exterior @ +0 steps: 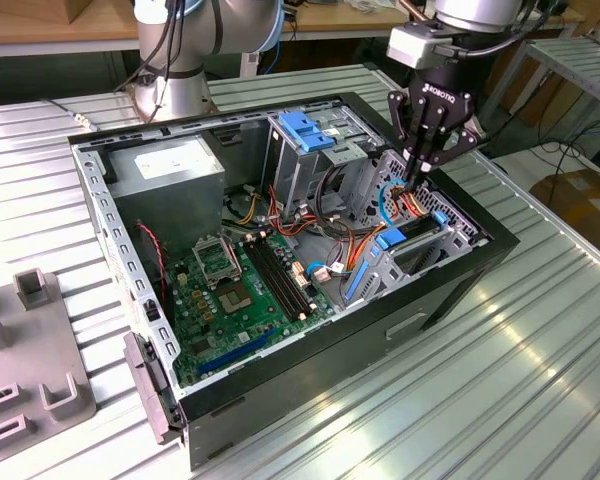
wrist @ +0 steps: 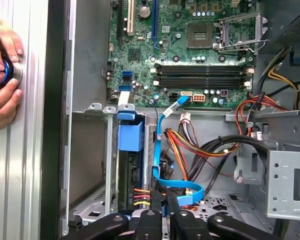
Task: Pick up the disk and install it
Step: 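Insert the second disk wire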
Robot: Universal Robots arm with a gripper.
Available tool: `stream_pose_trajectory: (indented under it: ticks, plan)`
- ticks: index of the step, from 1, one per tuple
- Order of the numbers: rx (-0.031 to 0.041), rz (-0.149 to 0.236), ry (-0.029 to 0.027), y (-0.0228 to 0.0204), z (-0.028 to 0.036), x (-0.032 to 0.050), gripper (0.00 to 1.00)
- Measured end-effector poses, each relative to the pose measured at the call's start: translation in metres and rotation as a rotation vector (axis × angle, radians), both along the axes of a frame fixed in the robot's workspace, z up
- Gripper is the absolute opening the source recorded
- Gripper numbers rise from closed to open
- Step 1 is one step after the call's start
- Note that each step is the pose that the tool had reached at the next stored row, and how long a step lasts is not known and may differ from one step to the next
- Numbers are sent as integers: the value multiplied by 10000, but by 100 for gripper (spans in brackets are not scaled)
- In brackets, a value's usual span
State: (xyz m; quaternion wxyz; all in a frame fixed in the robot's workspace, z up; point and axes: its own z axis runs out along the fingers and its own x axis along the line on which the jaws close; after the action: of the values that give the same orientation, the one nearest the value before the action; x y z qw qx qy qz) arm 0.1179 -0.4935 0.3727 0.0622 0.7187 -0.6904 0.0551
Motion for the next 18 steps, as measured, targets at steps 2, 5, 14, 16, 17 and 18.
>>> stream_pose_trajectory:
  ticks: [2,5,14,16,17,18]
  plan:
    - [32,1,0,-69,-17,-13,16]
    - [330,18,0,-103,-30,-59,16]
    - [604,31,-12,-278,-74,-126,16]
    - [602,39,-76,-281,-74,-141,16]
    - [605,52,-135,-282,-77,-157,16]
    - [606,62,-174,-283,-78,-167,16]
